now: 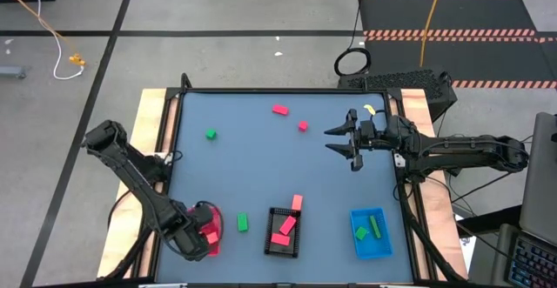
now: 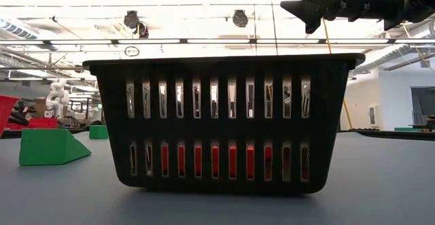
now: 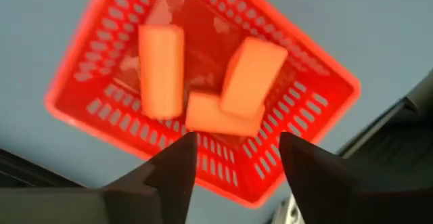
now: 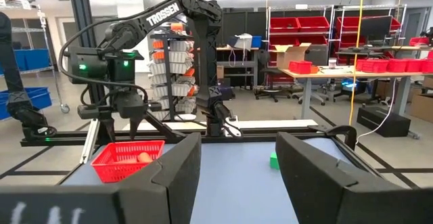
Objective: Sort & place blocks by color
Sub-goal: Put the green block into the blue bin
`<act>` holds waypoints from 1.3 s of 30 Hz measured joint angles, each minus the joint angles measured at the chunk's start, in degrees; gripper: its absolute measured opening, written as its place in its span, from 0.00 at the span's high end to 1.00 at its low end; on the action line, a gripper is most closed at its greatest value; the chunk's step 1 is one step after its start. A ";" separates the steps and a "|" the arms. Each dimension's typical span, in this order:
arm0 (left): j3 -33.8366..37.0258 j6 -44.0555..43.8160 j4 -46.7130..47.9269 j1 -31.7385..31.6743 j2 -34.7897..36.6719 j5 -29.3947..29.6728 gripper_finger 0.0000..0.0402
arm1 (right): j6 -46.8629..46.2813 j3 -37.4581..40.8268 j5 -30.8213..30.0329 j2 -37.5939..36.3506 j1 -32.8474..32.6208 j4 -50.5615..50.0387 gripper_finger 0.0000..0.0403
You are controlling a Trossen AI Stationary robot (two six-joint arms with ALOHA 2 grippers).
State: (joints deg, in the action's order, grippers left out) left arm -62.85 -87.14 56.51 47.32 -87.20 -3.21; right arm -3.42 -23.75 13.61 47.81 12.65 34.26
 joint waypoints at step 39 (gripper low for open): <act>0.90 61.45 10.39 -81.96 5.81 4.45 0.39 | 1.92 0.02 0.00 0.00 0.01 -0.39 0.54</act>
State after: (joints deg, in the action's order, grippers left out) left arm -61.95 -25.69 66.90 -34.64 -81.38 1.24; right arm -1.50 -23.73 13.61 47.81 12.67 33.87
